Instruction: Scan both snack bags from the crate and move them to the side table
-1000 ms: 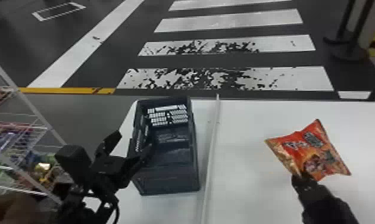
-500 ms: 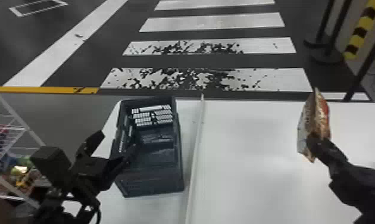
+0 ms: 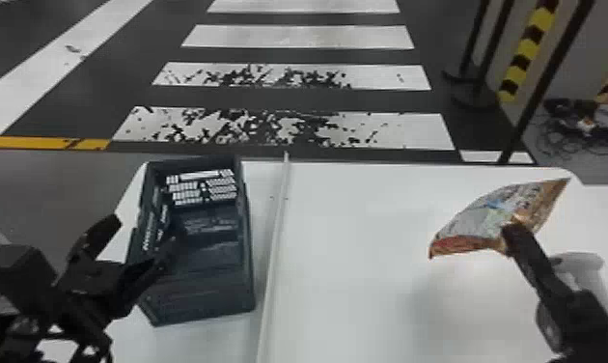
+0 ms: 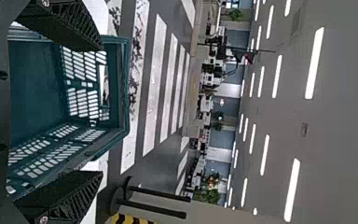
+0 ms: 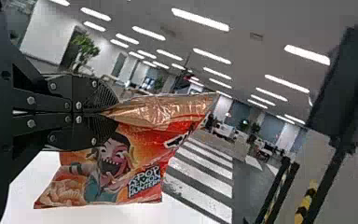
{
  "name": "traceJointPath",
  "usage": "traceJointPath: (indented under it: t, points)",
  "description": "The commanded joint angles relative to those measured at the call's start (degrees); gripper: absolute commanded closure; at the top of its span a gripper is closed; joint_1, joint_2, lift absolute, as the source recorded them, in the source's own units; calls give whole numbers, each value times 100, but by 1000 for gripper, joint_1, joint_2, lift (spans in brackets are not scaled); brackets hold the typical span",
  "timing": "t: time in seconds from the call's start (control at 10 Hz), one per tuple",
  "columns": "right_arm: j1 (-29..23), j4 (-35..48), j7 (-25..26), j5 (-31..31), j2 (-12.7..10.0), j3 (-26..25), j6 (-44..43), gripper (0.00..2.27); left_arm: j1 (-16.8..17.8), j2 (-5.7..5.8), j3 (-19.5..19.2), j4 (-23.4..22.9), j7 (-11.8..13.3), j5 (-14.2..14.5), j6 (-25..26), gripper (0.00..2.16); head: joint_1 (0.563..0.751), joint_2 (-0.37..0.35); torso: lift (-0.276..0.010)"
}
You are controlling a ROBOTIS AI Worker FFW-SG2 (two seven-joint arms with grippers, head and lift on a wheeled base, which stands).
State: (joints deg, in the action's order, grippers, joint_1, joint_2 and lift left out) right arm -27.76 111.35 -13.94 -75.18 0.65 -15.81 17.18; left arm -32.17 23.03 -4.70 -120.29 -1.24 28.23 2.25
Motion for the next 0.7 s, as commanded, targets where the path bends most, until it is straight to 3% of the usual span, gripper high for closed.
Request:
traceJointPath:
  t: [0.0,0.4,0.6]
  points:
    - [-10,-659,-215,-1315,-65,-133,-17,2243,-9,9,4,-20,1,-10,0,53,695,22,-95]
    - [-133,-1476,-478,-2616,-70,-45,-34,2243,-9,-18,92,-47,19,-80,-53,53,695,-38,-95]
    - [25,-2021,-689,-2862,-70,-10,264,2243,-53,-44,109,-82,19,-142,-53,53,695,-47,-95]
